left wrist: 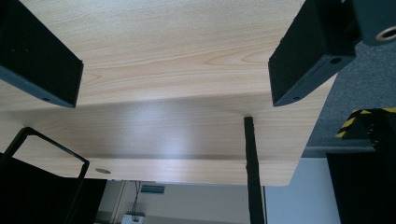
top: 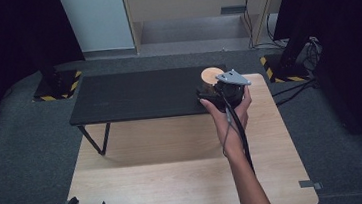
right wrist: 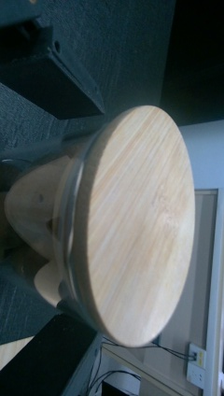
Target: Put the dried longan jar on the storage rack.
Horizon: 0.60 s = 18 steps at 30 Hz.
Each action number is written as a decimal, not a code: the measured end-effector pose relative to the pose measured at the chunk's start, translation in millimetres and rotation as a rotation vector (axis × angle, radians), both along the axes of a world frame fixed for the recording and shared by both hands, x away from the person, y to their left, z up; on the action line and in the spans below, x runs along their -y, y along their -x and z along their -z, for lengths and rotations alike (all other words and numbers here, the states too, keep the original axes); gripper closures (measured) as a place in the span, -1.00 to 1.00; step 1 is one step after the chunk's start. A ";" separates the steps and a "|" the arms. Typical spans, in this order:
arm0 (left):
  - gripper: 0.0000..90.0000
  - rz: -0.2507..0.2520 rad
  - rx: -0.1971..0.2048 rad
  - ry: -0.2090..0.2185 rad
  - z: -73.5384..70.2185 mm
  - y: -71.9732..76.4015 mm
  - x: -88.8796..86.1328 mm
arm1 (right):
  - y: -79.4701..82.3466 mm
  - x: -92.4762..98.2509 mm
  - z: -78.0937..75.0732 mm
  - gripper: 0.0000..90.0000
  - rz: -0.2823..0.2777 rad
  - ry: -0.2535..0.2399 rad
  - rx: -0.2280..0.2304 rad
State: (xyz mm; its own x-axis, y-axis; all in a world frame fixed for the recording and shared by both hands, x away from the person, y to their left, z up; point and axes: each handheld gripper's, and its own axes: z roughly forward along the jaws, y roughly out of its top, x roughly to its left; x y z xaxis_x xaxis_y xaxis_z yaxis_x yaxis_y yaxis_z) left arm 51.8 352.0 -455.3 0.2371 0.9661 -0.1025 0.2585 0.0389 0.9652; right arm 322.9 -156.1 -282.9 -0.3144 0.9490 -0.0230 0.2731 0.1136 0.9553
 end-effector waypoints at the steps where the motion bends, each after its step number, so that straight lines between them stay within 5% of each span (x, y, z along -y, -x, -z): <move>1: -0.96 0.000 0.000 0.000 -0.1 0.1 -0.1 | 0.1 0.0 0.1 -0.99 0.002 -0.002 0.001; 18: -0.96 0.001 0.004 0.001 -0.4 0.8 -0.1 | 3.9 2.8 -1.5 -0.98 0.004 -0.003 0.009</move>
State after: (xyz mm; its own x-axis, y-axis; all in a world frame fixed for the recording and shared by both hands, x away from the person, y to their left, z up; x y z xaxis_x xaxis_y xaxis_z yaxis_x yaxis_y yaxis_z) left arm 51.0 352.1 -454.9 0.2380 0.9658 -0.1028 0.2548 0.0401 0.9662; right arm 319.0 -158.9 -281.4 -0.3099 0.9505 -0.0226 0.2653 0.1093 0.9579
